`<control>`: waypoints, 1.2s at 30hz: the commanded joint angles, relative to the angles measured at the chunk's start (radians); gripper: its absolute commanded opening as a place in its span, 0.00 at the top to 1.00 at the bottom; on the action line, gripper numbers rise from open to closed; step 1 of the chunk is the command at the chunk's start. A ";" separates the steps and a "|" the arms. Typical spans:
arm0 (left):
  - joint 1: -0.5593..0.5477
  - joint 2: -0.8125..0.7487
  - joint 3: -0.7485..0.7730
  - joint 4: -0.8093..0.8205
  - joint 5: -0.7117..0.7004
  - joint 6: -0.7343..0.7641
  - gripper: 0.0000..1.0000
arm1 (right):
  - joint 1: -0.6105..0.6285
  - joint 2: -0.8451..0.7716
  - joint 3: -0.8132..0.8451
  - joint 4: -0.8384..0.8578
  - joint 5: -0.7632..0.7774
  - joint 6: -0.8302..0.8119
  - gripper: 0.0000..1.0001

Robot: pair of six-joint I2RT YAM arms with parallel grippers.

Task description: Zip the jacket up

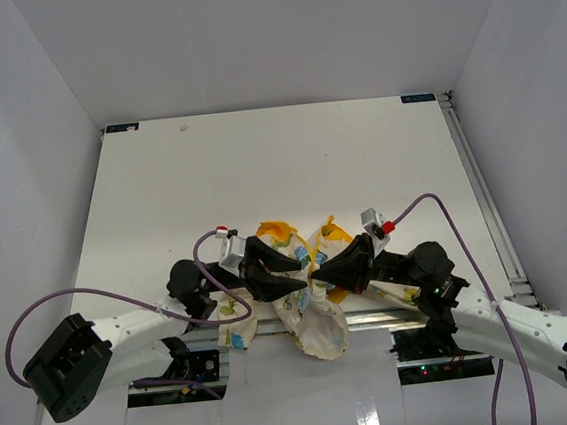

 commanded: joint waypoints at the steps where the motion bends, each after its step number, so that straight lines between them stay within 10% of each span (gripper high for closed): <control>1: -0.003 -0.041 0.049 -0.097 -0.023 0.061 0.47 | 0.000 -0.010 -0.003 0.048 0.005 -0.007 0.92; 26: -0.024 -0.108 0.133 -0.537 -0.075 0.086 0.42 | 0.001 -0.057 0.006 -0.017 0.040 -0.037 0.92; 36: -0.039 -0.096 0.162 -0.592 -0.054 0.109 0.81 | 0.001 -0.045 0.009 -0.005 0.038 -0.031 0.92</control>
